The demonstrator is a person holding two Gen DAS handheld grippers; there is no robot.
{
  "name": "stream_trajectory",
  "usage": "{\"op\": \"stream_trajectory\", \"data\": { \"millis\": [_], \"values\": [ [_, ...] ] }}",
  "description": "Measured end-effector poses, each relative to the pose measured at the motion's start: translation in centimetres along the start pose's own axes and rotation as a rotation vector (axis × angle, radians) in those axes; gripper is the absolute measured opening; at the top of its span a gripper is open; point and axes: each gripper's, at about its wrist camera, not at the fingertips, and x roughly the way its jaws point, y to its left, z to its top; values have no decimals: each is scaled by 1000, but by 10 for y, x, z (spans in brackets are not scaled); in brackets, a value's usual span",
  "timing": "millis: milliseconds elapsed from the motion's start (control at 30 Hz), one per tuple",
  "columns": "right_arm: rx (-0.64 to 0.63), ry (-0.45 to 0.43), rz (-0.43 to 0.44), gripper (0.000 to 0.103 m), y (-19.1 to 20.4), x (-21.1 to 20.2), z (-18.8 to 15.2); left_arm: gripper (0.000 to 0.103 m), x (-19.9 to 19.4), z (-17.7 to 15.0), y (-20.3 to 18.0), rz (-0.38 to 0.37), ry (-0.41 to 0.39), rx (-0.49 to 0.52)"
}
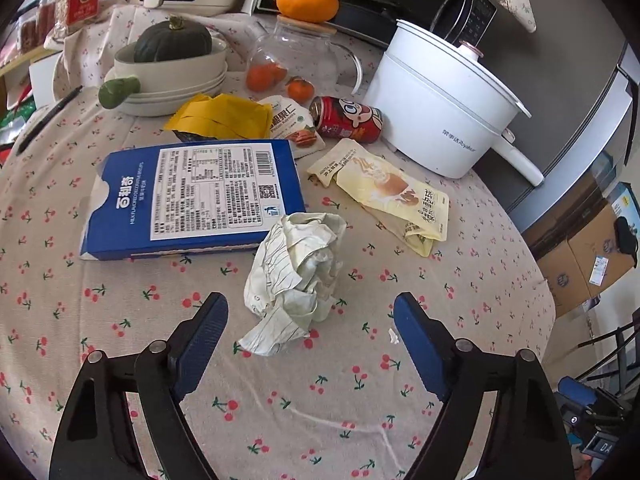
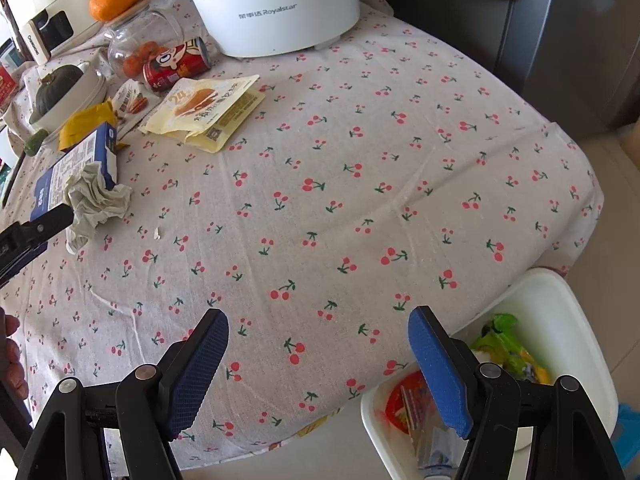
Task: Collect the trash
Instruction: 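Move the left tool to the crumpled white paper while the right tool reaches the yellow bag, then grasp the crumpled white paper with the left tool while the right tool grasps the yellow bread bag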
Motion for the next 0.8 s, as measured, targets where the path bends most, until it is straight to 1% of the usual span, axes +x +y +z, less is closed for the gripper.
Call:
{"op": "stream_trajectory", "data": {
  "millis": [33,67,100,133,167,200,267,367,467,567,700,800],
  "values": [
    [4,4,2,78,0,2,0,81,5,1,-1,6,0,3],
    [8,9,5,78,0,3,1,76,10,2,-2,13,2,1],
    [11,11,7,78,-1,4,1,66,15,3,-2,21,7,-1],
    [11,14,9,78,-1,5,2,60,19,3,-1,31,13,-1],
    [9,15,8,78,-1,5,3,46,23,2,0,42,22,3],
    [5,15,5,78,-2,5,3,35,25,1,-1,45,32,9],
    [-1,12,-5,78,-4,5,3,29,22,-1,0,42,49,15],
    [-5,8,-11,78,-8,5,4,26,7,-3,0,20,54,-2],
    [-32,2,14,78,-10,8,9,26,-10,-2,5,4,68,-33],
    [-26,15,25,78,-6,18,22,26,-30,0,14,-24,61,-73],
    [15,-14,136,78,7,34,51,26,-57,-2,21,-30,41,-60],
    [24,-56,174,78,22,51,74,26,-75,-3,23,-37,28,-36]
  ]
}}
